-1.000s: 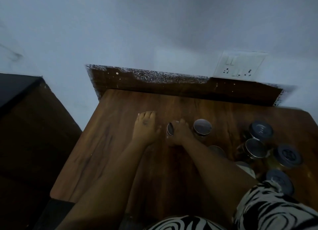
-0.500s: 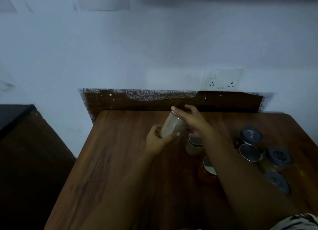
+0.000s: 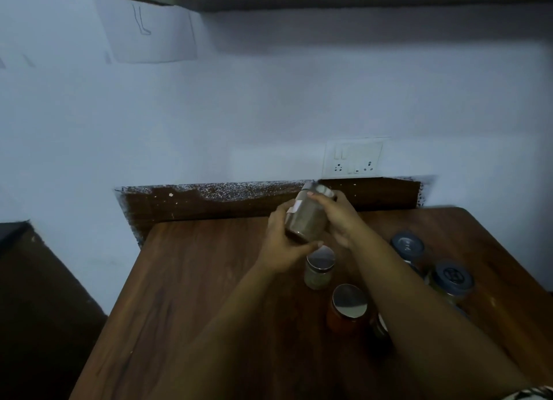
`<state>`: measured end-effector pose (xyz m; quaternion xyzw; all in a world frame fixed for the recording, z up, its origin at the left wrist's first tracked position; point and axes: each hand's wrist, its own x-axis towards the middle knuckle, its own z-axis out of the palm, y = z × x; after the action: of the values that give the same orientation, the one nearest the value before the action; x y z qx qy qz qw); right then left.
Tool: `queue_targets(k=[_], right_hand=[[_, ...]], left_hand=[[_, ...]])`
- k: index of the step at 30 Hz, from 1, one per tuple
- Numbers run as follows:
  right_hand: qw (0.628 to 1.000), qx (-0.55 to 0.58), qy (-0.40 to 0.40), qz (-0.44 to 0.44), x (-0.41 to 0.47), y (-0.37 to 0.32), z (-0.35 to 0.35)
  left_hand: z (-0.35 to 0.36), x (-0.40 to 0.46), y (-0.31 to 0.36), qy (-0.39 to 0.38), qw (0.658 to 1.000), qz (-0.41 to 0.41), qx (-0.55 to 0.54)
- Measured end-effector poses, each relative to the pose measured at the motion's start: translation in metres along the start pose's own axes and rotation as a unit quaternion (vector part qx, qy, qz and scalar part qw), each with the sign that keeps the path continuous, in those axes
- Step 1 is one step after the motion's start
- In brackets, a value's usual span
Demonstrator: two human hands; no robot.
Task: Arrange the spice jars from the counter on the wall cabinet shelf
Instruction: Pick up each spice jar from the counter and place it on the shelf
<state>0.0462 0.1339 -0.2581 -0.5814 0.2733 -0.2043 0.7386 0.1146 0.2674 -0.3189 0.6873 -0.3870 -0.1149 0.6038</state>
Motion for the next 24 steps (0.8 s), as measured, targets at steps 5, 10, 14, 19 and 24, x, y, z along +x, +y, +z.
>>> queue_targets(k=[5,10,14,19,24], right_hand=[[0.998,0.057,-0.036,-0.021,0.007,-0.018,-0.030],[0.995,0.077,-0.064,-0.027,0.007,-0.034,-0.052],[0.997,0.038,-0.056,-0.049,0.011,-0.047,-0.073],[0.987,0.112,-0.111,-0.031,0.011,-0.060,-0.096],[0.986,0.103,-0.130,-0.024,0.012,-0.072,-0.111]], left_hand=[[0.012,0.013,0.026,-0.032,0.974,-0.074,-0.210],[0.038,0.020,0.043,-0.047,0.976,-0.071,-0.200],[0.069,0.028,0.051,0.007,0.998,0.017,-0.066],[0.078,0.041,0.077,-0.069,0.949,-0.084,-0.296],[0.096,0.045,0.089,-0.069,0.966,-0.091,-0.232]])
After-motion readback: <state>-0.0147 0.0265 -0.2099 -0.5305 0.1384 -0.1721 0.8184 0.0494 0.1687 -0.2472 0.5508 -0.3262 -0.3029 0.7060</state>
